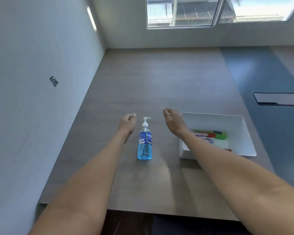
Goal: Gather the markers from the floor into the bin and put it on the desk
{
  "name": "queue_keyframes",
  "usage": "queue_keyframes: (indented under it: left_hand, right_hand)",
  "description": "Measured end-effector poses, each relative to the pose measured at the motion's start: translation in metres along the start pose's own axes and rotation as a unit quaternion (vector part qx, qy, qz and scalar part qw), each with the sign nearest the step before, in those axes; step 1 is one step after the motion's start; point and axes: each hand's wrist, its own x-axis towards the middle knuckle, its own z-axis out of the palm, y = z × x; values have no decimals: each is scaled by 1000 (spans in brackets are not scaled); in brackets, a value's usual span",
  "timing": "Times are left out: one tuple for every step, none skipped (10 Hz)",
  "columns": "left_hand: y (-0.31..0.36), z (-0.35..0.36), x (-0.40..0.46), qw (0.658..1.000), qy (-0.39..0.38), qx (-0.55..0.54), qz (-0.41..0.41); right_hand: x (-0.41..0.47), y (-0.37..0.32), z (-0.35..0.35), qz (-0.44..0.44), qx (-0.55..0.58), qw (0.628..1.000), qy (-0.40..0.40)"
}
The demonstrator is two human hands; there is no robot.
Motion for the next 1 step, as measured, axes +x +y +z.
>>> queue_keyframes:
  left_hand:
    - [-34, 8, 11, 999, -17, -13, -47]
  right_hand:
    - [0, 3, 47, 37, 24, 998, -36]
